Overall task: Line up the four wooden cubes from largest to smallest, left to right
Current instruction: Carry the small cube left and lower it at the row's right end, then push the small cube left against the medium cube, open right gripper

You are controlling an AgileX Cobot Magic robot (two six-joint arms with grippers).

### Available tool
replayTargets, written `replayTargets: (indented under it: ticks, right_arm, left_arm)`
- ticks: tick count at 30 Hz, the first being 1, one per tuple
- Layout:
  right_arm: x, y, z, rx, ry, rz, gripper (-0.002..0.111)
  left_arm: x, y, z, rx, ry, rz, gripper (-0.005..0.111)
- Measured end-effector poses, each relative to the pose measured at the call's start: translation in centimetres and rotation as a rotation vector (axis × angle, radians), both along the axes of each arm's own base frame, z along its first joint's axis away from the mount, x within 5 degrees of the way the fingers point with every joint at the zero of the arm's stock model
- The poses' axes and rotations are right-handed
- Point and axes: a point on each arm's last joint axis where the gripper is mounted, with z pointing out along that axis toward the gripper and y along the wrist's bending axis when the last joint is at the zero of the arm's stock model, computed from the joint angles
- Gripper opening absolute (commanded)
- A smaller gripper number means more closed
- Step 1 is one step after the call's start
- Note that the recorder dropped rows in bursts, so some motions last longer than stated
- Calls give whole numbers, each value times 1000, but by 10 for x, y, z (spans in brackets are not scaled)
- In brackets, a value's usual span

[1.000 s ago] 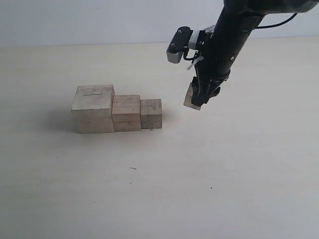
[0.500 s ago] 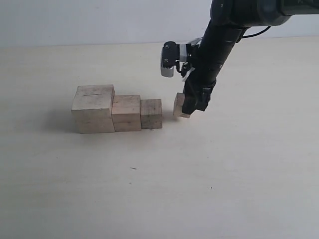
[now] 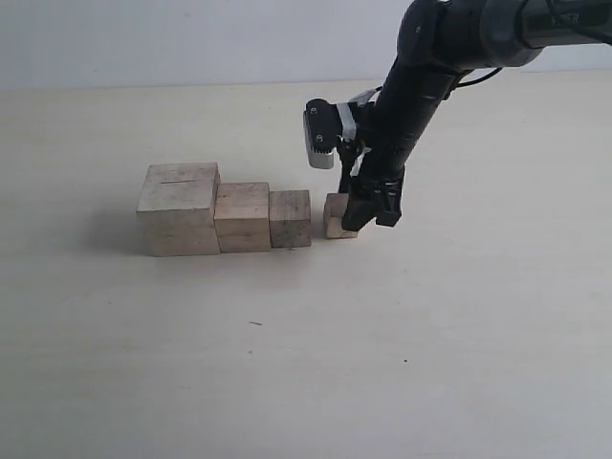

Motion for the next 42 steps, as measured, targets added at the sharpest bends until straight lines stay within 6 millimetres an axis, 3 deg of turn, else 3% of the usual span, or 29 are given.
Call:
replayTargets:
  ticks: [23,35,42]
  right_arm:
    - [1,5,-4,49,22,-37,0]
    - [0,8,-5,73,37,-56,27]
    - [0,8,-6,73,39,-56,50]
  left_arm:
    - [0,0,0,0,0,0,0]
    - [0,0,0,0,0,0,0]
    - [0,0,0,0,0,0,0]
